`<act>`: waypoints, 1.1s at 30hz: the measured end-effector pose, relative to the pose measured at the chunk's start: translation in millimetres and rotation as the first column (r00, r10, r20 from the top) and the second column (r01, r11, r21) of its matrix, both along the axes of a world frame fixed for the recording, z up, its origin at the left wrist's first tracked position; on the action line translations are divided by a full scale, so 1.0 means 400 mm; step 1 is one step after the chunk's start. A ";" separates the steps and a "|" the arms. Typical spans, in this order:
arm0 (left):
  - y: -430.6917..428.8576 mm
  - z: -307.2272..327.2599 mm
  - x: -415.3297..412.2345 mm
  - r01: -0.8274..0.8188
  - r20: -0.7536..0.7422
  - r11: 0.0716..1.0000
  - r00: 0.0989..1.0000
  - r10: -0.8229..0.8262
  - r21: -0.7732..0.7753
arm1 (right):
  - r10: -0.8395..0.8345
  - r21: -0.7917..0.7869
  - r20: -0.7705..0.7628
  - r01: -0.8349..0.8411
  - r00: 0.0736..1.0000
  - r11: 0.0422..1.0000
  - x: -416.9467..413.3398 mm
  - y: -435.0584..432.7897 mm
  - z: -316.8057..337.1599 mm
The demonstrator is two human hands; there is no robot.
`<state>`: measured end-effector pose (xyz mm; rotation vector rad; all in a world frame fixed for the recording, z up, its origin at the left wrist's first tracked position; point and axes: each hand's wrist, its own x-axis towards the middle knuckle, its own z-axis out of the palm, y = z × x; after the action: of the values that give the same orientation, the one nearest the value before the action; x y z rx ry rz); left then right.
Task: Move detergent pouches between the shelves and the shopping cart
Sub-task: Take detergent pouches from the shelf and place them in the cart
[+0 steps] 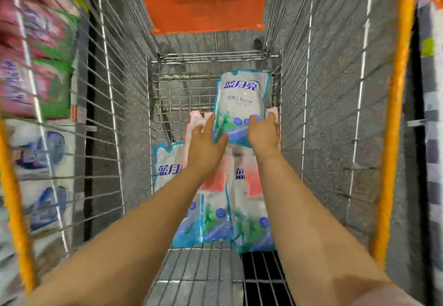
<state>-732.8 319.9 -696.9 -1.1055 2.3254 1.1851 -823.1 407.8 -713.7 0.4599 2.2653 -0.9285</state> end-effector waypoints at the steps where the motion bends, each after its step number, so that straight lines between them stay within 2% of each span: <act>1: -0.004 -0.027 -0.018 -0.010 0.024 1.000 1.000 0.010 0.023 | -0.047 0.003 0.022 0.047 0.999 0.999 -0.002 -0.006 -0.027; 4: -0.033 -0.095 -0.081 -0.188 0.131 0.975 0.976 0.172 0.120 | -0.101 -0.002 0.028 0.101 0.994 0.995 -0.017 -0.029 -0.086; 6: -0.058 -0.137 -0.122 -0.229 0.181 0.968 0.961 0.208 0.102 | -0.093 0.005 0.040 0.093 0.995 0.996 -0.038 -0.041 -0.109; 8: -0.074 -0.165 -0.164 -0.240 0.183 0.966 0.958 0.220 0.098 | -0.111 0.022 0.046 0.110 0.993 0.994 -0.064 -0.045 -0.130; 11: -0.082 -0.198 -0.214 -0.290 0.159 0.938 0.952 0.262 0.191 | -0.215 -0.035 0.090 0.218 0.973 0.975 -0.092 -0.050 -0.165; 13: -0.080 -0.216 -0.229 -0.372 0.155 0.882 0.928 0.340 0.291 | -0.235 -0.069 0.152 0.248 0.960 0.966 -0.095 -0.047 -0.205; 15: -0.071 -0.214 -0.229 -0.429 0.163 0.781 0.902 0.401 0.454 | -0.213 -0.137 0.212 0.244 0.954 0.960 -0.092 -0.046 -0.215; 17: -0.065 -0.194 -0.230 -0.425 0.137 0.700 0.893 0.430 0.574 | -0.216 -0.213 0.202 0.259 0.955 0.942 -0.086 -0.047 -0.170; 18: -0.064 -0.182 -0.230 -0.406 0.109 0.693 0.896 0.431 0.596 | -0.231 -0.224 0.192 0.272 0.954 0.936 -0.083 -0.046 -0.153; 23: -0.058 -0.013 -0.177 -0.410 -0.037 0.825 0.888 0.459 0.390 | -0.238 -0.275 0.097 0.256 0.966 0.927 -0.031 -0.057 -0.013; 28: -0.067 0.232 -0.069 -0.445 -0.277 0.857 0.816 0.508 0.261 | -0.174 -0.453 -0.051 0.132 0.983 0.882 0.034 -0.104 0.202; 30: -0.074 0.339 -0.021 -0.470 -0.370 0.851 0.766 0.526 0.236 | -0.137 -0.565 -0.107 0.053 0.985 0.823 0.060 -0.131 0.305; 33: -0.101 0.502 0.058 -0.451 -0.531 0.883 0.720 0.447 0.130 | -0.103 -0.746 -0.215 -0.096 0.971 0.659 0.112 -0.184 0.483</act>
<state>-709.6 279.5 -496.2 -1.5681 2.5286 1.8921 -778.5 334.2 -520.6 -0.0402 1.8182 -1.8897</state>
